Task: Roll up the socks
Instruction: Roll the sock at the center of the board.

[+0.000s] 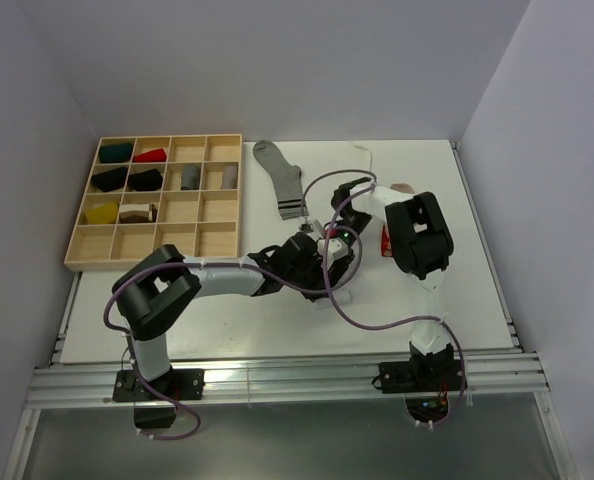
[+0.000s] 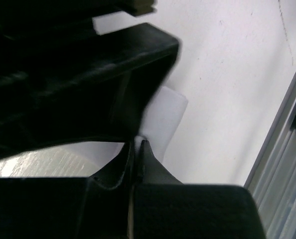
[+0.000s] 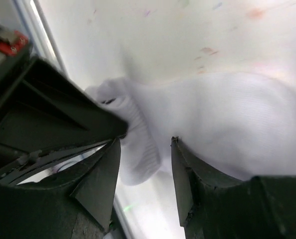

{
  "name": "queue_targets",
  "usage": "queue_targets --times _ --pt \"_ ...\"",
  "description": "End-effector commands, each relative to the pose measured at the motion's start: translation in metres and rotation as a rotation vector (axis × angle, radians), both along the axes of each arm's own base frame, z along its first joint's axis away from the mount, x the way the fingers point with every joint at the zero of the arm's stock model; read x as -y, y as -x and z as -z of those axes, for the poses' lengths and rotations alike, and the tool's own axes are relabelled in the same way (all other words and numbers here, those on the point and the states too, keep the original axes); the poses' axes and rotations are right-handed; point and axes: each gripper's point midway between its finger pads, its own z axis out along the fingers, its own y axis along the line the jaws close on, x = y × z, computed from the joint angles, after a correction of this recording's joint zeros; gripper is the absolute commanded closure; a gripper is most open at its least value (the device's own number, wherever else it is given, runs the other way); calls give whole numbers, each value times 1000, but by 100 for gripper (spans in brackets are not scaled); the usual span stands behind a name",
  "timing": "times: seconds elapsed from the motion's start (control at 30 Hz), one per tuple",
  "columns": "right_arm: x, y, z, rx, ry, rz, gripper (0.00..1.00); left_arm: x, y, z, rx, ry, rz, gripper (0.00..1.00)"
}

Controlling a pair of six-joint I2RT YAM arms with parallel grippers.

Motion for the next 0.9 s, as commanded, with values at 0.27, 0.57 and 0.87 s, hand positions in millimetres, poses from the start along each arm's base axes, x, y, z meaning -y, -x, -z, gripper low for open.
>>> queue_targets --times 0.27,0.57,0.87 --pt "6 -90 -44 320 -125 292 48 -16 14 48 -186 -178 -84 100" --pt "36 -129 -91 465 -184 504 48 -17 18 50 -345 -249 -181 100" --pt "71 -115 -137 617 -233 563 47 -24 24 39 -611 -297 -252 100"
